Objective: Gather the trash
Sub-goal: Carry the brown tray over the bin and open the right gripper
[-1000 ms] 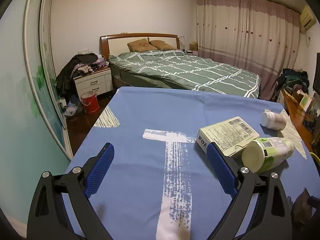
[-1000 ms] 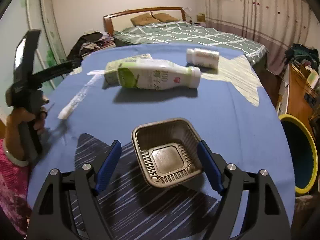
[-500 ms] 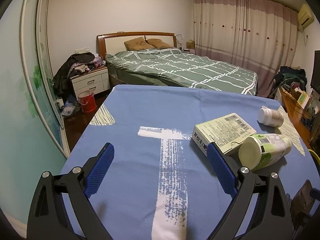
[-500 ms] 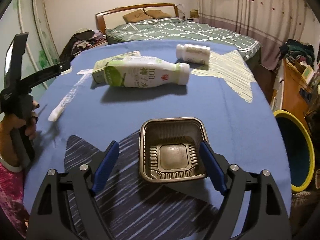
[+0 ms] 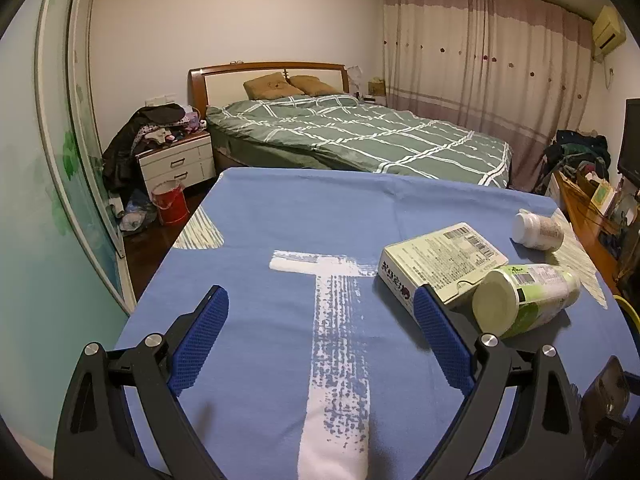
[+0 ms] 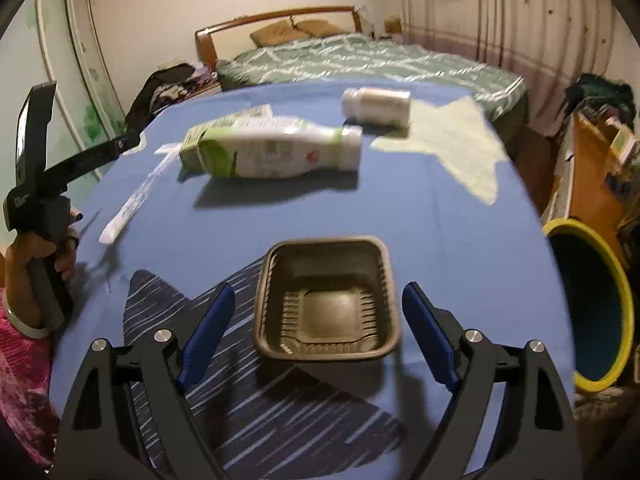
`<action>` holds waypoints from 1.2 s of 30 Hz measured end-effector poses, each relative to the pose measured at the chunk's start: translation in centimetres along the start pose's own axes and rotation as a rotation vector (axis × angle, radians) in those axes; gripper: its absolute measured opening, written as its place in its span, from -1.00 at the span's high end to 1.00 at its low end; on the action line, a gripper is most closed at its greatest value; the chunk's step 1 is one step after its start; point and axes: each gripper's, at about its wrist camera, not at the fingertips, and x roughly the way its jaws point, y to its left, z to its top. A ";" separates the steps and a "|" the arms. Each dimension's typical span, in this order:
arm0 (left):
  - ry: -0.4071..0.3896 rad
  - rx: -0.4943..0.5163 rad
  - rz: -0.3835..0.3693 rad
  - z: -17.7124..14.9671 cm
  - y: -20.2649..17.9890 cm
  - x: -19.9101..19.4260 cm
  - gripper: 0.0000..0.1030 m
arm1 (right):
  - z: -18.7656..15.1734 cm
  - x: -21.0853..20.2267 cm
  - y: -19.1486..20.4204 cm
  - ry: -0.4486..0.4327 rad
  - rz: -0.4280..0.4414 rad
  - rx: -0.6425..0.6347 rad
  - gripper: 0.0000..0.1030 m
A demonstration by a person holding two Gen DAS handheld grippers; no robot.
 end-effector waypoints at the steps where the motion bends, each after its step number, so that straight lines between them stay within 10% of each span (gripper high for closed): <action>1: 0.001 0.002 0.000 0.0 -0.1 0.1 -0.79 | -0.1 0.2 0.0 0.003 -0.004 -0.002 -0.58; 16: 0.004 0.002 -0.002 -0.1 -0.1 0.1 -0.79 | 0.4 -0.4 -3.7 -0.028 -0.080 0.093 -0.26; 36: 0.007 0.003 -0.001 -0.1 -0.1 0.2 -0.79 | 0.1 -2.7 -24.6 -0.054 -0.514 0.562 -0.34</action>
